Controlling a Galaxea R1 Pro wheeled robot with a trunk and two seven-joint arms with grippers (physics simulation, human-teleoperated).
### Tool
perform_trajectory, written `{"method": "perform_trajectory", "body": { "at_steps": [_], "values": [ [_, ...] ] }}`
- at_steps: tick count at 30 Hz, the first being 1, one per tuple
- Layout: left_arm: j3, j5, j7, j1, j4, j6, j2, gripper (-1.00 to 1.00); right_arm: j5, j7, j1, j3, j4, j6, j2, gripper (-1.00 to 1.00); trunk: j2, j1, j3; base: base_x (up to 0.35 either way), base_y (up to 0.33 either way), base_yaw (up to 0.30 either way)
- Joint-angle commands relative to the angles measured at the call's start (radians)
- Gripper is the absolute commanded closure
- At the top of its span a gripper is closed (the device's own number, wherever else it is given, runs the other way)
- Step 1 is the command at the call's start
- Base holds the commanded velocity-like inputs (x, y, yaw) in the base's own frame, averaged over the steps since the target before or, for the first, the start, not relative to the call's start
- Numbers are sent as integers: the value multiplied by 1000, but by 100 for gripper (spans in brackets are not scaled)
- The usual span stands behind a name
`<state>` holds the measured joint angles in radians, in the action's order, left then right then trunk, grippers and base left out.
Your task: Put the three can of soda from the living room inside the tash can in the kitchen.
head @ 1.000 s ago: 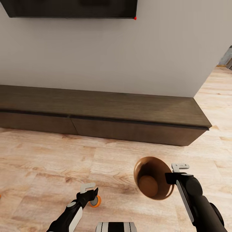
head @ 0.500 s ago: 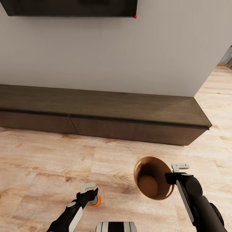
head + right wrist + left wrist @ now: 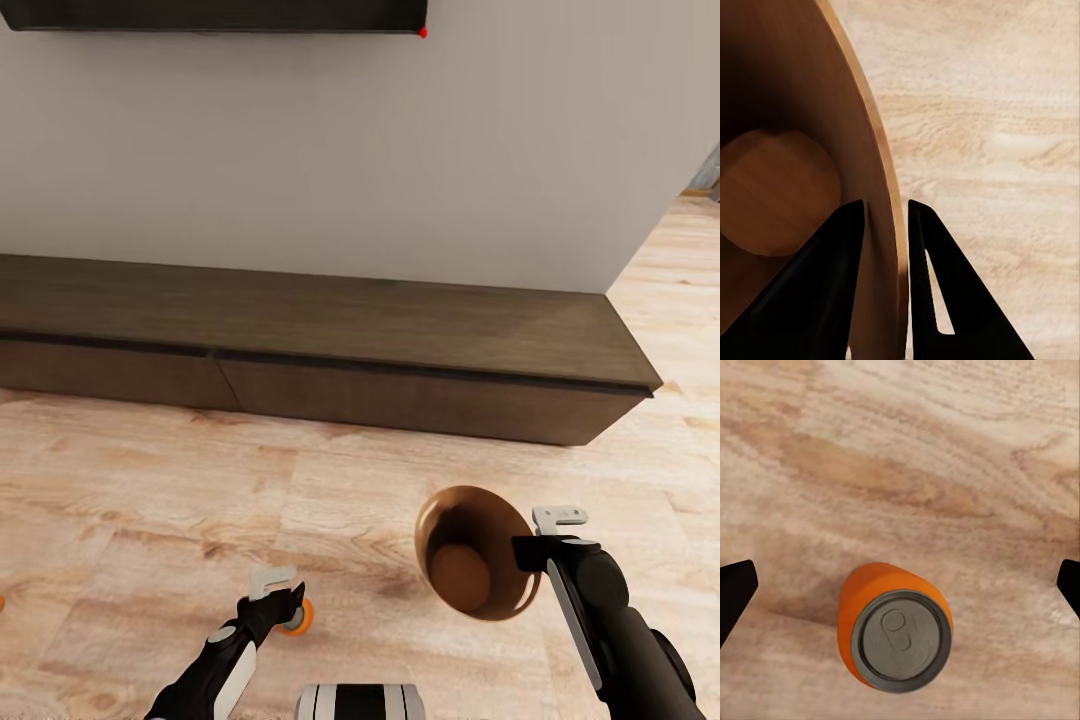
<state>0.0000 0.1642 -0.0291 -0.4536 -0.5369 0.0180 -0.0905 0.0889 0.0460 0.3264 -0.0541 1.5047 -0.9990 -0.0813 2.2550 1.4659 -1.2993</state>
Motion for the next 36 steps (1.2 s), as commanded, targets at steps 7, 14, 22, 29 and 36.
{"method": "perform_trajectory", "body": {
  "at_steps": [7, 14, 22, 29, 36],
  "values": [
    [0, 0, 0, 1, 0, 0, 0, -100, -8, 0, 1, 0, 1, 0, 0, 100, 0, 0, -11, 0, 0, 0],
    [0, 0, 0, 0, 0, 0, 0, -100, -8, 0, 16, 0, 3, 0, -1, 100, 0, 0, -23, 0, 0, 0],
    [0, 0, 0, 1, 0, -1, 0, -100, -8, 0, 19, 0, 3, 0, -1, 100, 0, 0, -35, 0, 0, 0],
    [0, 0, 0, 1, 0, -1, 0, -100, -8, 0, 19, 0, 3, 0, -1, 100, 0, 0, -47, 0, 0, 0],
    [0, 0, 0, 0, 0, -1, 0, -100, -8, 0, 19, 0, 3, 0, -1, 100, 0, 0, -58, 0, 0, 0]
  ]
}}
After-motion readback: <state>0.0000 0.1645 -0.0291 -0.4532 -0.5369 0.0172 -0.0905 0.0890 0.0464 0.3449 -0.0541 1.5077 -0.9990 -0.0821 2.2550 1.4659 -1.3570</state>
